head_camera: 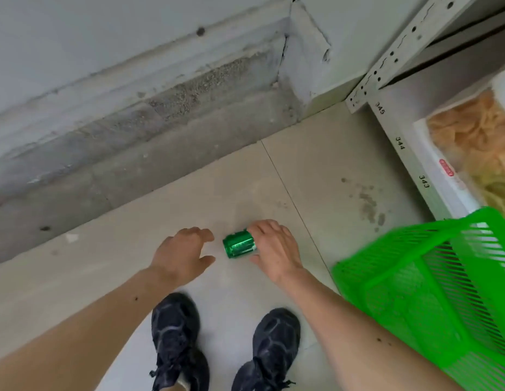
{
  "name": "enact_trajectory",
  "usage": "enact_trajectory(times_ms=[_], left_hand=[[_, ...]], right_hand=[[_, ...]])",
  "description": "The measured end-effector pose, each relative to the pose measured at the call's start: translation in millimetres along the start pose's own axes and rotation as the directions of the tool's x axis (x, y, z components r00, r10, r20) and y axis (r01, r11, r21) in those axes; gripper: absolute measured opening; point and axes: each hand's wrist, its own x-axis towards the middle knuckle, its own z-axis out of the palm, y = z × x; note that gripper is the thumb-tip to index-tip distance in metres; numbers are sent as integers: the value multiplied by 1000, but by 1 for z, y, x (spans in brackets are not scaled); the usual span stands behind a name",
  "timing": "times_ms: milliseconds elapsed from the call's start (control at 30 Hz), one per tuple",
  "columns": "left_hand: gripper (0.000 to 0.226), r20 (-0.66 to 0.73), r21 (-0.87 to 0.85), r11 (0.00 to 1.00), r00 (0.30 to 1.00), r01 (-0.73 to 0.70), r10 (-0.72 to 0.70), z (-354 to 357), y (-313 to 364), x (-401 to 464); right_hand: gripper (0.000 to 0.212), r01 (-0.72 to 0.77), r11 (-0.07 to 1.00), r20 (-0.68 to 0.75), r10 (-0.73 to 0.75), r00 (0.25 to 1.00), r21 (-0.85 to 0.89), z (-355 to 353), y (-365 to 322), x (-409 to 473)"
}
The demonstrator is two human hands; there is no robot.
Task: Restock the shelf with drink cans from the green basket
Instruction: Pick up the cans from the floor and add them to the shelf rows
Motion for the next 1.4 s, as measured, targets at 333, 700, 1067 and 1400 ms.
enact_trajectory(times_ms=[333, 700, 1067, 1400], left_hand=[[44, 40, -25, 999, 999, -20, 21, 73, -37, 64], [47, 3, 2, 1000, 1000, -19, 19, 64, -38, 76], [66, 18, -78, 997, 1000, -23, 24, 3, -3, 46], [93, -81, -235, 937, 966, -259, 247, -152, 103, -29]], right_hand=[[80, 29, 989, 88, -16, 996, -147, 86, 15, 63], [65, 53, 981, 79, -39, 996, -185, 89, 27, 77], [58, -187, 640, -40, 323, 946, 746, 20, 33, 20], [56, 39, 251, -130, 358, 925, 967, -173, 16, -75]])
